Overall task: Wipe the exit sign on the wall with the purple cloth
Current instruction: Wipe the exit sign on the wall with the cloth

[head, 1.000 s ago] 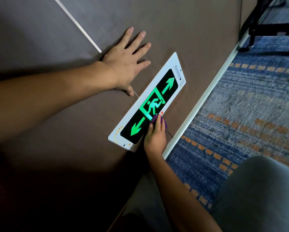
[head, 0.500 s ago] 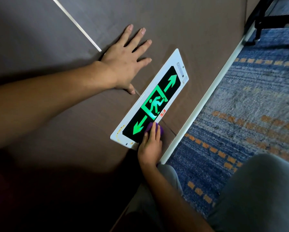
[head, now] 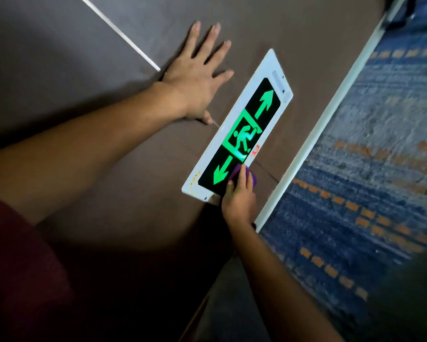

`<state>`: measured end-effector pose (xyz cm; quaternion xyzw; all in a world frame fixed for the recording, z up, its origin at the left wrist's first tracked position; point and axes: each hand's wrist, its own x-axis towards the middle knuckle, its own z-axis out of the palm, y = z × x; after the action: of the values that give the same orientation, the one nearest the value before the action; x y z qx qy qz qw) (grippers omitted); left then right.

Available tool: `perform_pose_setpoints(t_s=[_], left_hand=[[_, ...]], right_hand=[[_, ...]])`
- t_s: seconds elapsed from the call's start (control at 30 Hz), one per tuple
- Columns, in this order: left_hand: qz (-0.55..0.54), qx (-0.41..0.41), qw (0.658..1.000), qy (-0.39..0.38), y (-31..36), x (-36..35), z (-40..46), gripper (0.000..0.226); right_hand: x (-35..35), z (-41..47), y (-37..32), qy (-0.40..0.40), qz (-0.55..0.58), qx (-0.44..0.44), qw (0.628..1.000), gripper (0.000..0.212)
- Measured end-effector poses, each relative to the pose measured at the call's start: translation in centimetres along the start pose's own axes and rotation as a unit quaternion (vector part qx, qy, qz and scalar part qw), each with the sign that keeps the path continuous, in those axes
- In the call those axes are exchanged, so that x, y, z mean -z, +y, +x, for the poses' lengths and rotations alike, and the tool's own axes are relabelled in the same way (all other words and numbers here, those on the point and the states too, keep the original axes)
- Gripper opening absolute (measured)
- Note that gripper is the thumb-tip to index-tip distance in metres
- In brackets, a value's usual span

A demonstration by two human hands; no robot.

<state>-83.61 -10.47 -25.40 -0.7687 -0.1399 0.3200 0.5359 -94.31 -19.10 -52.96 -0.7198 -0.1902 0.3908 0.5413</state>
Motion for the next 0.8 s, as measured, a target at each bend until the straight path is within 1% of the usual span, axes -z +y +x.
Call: perform_pose_setpoints(t_s=[0.07, 0.13, 0.17, 0.23, 0.27, 0.33, 0.43, 0.57, 0.67, 0.77, 0.8], left_hand=[[-0.005, -0.005, 1.0, 0.028, -0.4, -0.7, -0.4, 0.117], [0.005, 0.002, 0.999, 0.045, -0.3, -1.3, -0.6, 0.117], [0.003, 0.002, 0.999, 0.047, 0.1, -1.5, -0.6, 0.117], [-0.03, 0.001, 0.998, 0.054, 0.0, -1.4, -0.6, 0.118], [-0.046, 0.006, 0.997, 0.063, -0.2, -1.4, -0.9, 0.119], [-0.04, 0.016, 0.997, 0.061, -0.1, -1.0, -1.3, 0.121], [-0.019, 0.013, 0.999, 0.037, 0.6, -0.1, -1.7, 0.122], [0.0, 0.032, 0.999, 0.039, 1.7, -0.2, -2.0, 0.123], [-0.001, 0.038, 0.998, 0.059, 2.2, -0.9, -2.0, 0.123], [0.018, 0.039, 0.998, 0.045, 3.2, -1.5, -2.6, 0.118], [0.025, 0.041, 0.998, 0.045, 3.5, -1.8, -2.8, 0.114]], right_hand=[[-0.8, -1.0, -0.7, 0.029, -0.016, -0.006, 0.999, 0.058], [-1.4, -1.0, -0.4, 0.068, -0.015, 0.021, 0.997, 0.055], [-1.4, -0.9, 0.1, 0.075, -0.018, 0.035, 0.996, 0.054], [-1.5, -0.7, 0.7, 0.064, -0.011, 0.049, 0.997, 0.054], [-1.7, -0.8, 0.7, 0.066, 0.001, 0.049, 0.997, 0.053], [-1.9, -0.7, 0.3, 0.084, 0.025, 0.026, 0.996, 0.052], [-1.9, -0.5, 0.2, 0.068, 0.059, 0.0, 0.996, 0.049], [-0.9, -0.5, 0.8, 0.044, 0.077, -0.008, 0.996, 0.05], [-0.9, -1.7, 0.6, 0.021, 0.069, -0.003, 0.997, 0.051], [-0.5, -1.5, 1.0, 0.005, 0.099, 0.006, 0.995, 0.051], [-0.5, -1.6, 0.9, 0.002, 0.09, 0.01, 0.996, 0.051]])
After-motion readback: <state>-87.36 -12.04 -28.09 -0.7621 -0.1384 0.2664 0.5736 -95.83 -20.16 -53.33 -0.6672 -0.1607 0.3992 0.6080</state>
